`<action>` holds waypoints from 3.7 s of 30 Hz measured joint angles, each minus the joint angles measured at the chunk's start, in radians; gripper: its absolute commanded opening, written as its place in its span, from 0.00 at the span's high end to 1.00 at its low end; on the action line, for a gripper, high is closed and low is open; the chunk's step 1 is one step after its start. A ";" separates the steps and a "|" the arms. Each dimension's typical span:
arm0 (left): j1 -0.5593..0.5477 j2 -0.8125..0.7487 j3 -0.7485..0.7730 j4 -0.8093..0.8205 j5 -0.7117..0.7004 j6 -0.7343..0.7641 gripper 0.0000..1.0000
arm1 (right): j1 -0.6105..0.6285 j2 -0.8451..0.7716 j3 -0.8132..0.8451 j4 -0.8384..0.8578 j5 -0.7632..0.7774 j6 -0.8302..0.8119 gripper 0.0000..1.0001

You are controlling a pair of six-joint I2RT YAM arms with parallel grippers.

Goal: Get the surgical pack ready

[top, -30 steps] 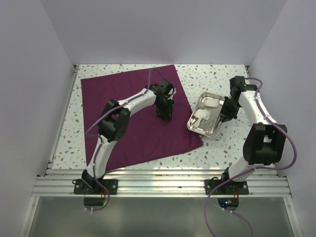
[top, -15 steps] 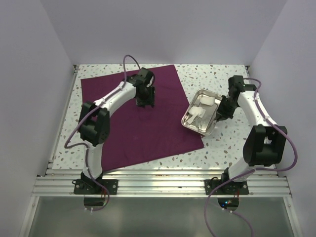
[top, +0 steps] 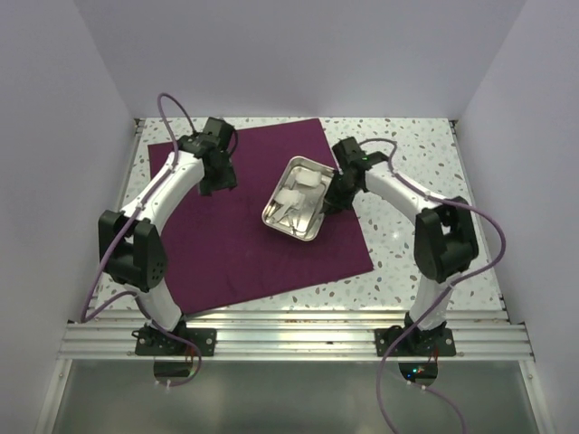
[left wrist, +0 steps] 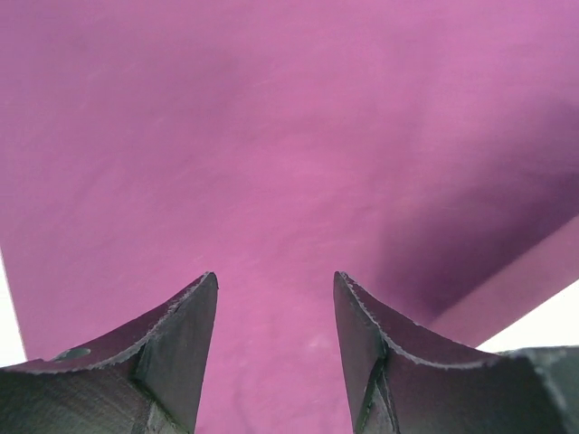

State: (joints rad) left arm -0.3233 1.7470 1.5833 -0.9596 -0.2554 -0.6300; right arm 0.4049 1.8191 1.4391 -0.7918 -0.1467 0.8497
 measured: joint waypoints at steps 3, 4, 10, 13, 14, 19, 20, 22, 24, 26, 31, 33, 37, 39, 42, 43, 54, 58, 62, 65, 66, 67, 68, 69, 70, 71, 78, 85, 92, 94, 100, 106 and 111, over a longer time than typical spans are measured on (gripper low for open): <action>0.031 -0.007 -0.042 -0.035 -0.030 -0.037 0.41 | 0.087 0.099 0.072 0.035 0.014 0.067 1.00; 0.036 -0.007 -0.046 -0.048 -0.039 -0.045 0.41 | 0.111 0.127 0.093 0.048 0.023 0.087 1.00; 0.035 -0.013 -0.053 -0.075 -0.078 -0.087 0.41 | 0.224 0.212 0.140 0.104 0.059 0.176 1.00; 0.035 -0.016 -0.065 -0.076 -0.093 -0.092 0.41 | 0.251 0.254 0.183 0.108 0.065 0.212 1.00; 0.035 -0.016 -0.069 -0.076 -0.097 -0.092 0.41 | 0.259 0.269 0.199 0.108 0.075 0.222 1.00; 0.038 -0.013 -0.077 -0.077 -0.116 -0.093 0.41 | 0.290 0.304 0.227 0.114 0.109 0.285 0.99; 0.040 -0.009 -0.077 -0.077 -0.118 -0.093 0.40 | 0.293 0.307 0.227 0.113 0.109 0.294 0.95; 0.046 -0.001 -0.076 -0.077 -0.121 -0.093 0.41 | 0.299 0.316 0.228 0.111 0.106 0.306 0.89; 0.052 0.014 -0.077 -0.077 -0.122 -0.093 0.41 | 0.302 0.327 0.229 0.111 0.097 0.317 0.70; 0.058 0.032 -0.076 -0.077 -0.125 -0.093 0.41 | 0.303 0.333 0.233 0.113 0.090 0.322 0.57; 0.076 0.054 -0.076 -0.076 -0.131 -0.093 0.40 | 0.302 0.335 0.279 0.096 0.075 0.272 0.21; 0.088 0.057 -0.076 -0.076 -0.134 -0.093 0.40 | 0.299 0.334 0.323 0.078 0.080 0.220 0.15; 0.132 0.077 -0.075 -0.073 -0.133 -0.088 0.47 | 0.269 0.282 0.371 0.055 0.098 0.045 0.14; 0.158 0.086 -0.079 -0.058 -0.116 -0.071 0.52 | 0.245 0.238 0.377 0.054 0.104 -0.047 0.19; 0.190 0.084 -0.111 0.006 -0.077 -0.046 0.72 | 0.148 0.204 0.393 0.062 0.100 -0.150 0.52; 0.198 0.084 -0.120 0.019 -0.066 -0.041 0.78 | 0.116 0.204 0.405 0.070 0.099 -0.178 0.62; 0.231 0.214 -0.155 0.135 0.093 0.003 1.00 | -0.016 0.457 0.548 0.109 -0.002 -0.368 1.00; 0.229 0.267 -0.143 0.169 0.149 0.037 1.00 | -0.020 0.481 0.437 0.120 0.005 -0.383 1.00; 0.207 0.324 -0.064 0.142 0.160 0.059 0.99 | -0.073 0.416 0.290 0.181 -0.025 -0.353 1.00; 0.184 0.406 0.062 0.091 0.181 0.089 0.99 | -0.118 0.331 0.142 0.220 -0.040 -0.325 1.00; 0.175 0.434 0.110 0.072 0.190 0.101 0.98 | -0.131 0.297 0.088 0.232 -0.047 -0.314 1.00; 0.166 0.465 0.158 0.058 0.197 0.111 0.98 | -0.140 0.272 0.048 0.235 -0.051 -0.305 1.00; 0.155 0.492 0.204 0.046 0.202 0.122 0.98 | -0.152 0.238 -0.012 0.248 -0.061 -0.290 1.00; 0.143 0.515 0.244 0.040 0.205 0.132 0.97 | -0.161 0.199 -0.073 0.261 -0.071 -0.274 1.00; 0.131 0.536 0.279 0.037 0.214 0.142 0.96 | -0.168 0.161 -0.131 0.272 -0.078 -0.261 1.00; 0.121 0.553 0.308 0.039 0.228 0.148 0.95 | -0.173 0.121 -0.187 0.269 -0.082 -0.246 1.00; 0.074 0.700 0.551 0.039 0.390 0.180 0.86 | -0.174 -0.121 -0.511 0.260 -0.134 -0.171 1.00; 0.072 0.605 0.391 0.168 0.407 0.171 0.70 | -0.170 -0.148 -0.459 0.100 -0.105 -0.256 0.76; 0.190 0.354 0.220 0.169 0.299 0.179 0.69 | -0.170 -0.111 -0.100 -0.008 -0.090 -0.378 0.33; 0.214 0.274 0.198 0.165 0.264 0.180 0.69 | -0.170 -0.111 -0.069 -0.018 -0.103 -0.406 0.31; 0.212 -0.049 -0.036 0.175 0.177 0.195 0.57 | -0.169 -0.122 -0.147 -0.072 -0.138 -0.469 0.23; 0.214 -0.191 -0.283 0.189 0.168 0.206 0.73 | -0.169 -0.152 -0.211 -0.097 -0.143 -0.493 0.31; 0.214 -0.130 -0.406 0.207 0.257 0.190 0.94 | -0.169 -0.124 -0.192 -0.093 -0.133 -0.494 0.54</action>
State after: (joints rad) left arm -0.1093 1.6169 1.1770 -0.7528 0.0013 -0.4400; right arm 0.2356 1.6947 1.2476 -0.8845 -0.2794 0.3553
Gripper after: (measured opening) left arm 0.158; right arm 0.565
